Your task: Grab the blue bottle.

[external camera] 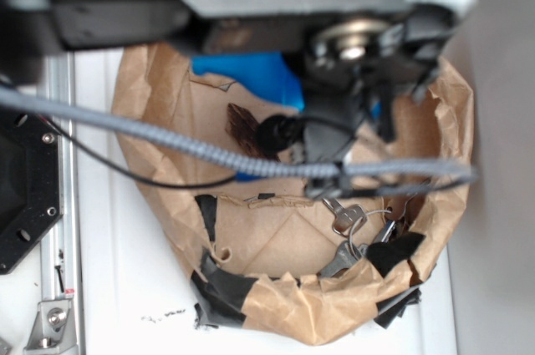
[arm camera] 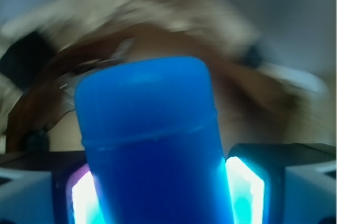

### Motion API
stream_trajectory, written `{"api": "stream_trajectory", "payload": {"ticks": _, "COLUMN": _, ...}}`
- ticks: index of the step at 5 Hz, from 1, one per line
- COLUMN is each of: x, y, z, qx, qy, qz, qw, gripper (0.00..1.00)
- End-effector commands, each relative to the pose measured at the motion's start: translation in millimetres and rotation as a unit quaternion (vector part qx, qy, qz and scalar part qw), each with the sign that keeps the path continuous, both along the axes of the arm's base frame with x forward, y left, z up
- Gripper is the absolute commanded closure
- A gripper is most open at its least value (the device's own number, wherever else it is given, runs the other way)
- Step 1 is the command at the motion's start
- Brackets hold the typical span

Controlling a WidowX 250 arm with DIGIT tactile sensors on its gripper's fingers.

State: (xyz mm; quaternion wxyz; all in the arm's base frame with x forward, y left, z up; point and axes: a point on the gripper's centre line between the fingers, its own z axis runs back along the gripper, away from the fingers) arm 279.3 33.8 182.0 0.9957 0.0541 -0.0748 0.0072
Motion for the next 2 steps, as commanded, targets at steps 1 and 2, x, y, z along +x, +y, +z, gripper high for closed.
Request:
{"api": "stream_trajectory", "payload": {"ticks": 1, "x": -5.1, "y": -2.7, "z": 25.5, "qx": -0.002, "qy": -0.022, "qz": 0.206, "qw": 0.978, "gripper": 1.0}}
{"api": "stream_trajectory", "payload": {"ticks": 2, "x": -4.8, "y": 0.2, "z": 19.0, "qx": 0.003, "qy": -0.014, "qz": 0.21, "qw": 0.978, "gripper": 1.0}}
